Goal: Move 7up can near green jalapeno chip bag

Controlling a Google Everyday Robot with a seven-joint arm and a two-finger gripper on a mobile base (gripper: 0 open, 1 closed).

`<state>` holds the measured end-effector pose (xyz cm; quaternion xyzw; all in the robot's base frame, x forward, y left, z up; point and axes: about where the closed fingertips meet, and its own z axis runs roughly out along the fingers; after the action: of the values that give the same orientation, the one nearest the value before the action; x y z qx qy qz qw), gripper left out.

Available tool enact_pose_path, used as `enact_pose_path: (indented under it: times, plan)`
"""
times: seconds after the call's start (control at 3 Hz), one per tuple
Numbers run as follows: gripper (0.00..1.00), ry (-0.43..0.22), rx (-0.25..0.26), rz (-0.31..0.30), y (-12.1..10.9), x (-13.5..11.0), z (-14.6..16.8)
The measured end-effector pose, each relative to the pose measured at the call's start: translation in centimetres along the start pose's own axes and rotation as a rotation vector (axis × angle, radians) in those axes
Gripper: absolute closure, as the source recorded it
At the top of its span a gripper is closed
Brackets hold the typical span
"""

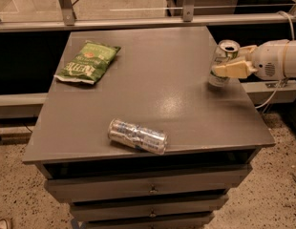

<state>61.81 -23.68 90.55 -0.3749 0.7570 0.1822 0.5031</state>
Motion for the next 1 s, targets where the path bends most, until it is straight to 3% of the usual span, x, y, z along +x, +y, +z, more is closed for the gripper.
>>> enact_pose_path:
  times: [0.33, 1.0]
  plan:
    - [1.00, -0.006, -0.007, -0.005, 0.3, -0.3, 0.3]
    - [1.00, -0.144, -0.166, -0.142, 7.5, -9.5, 8.1]
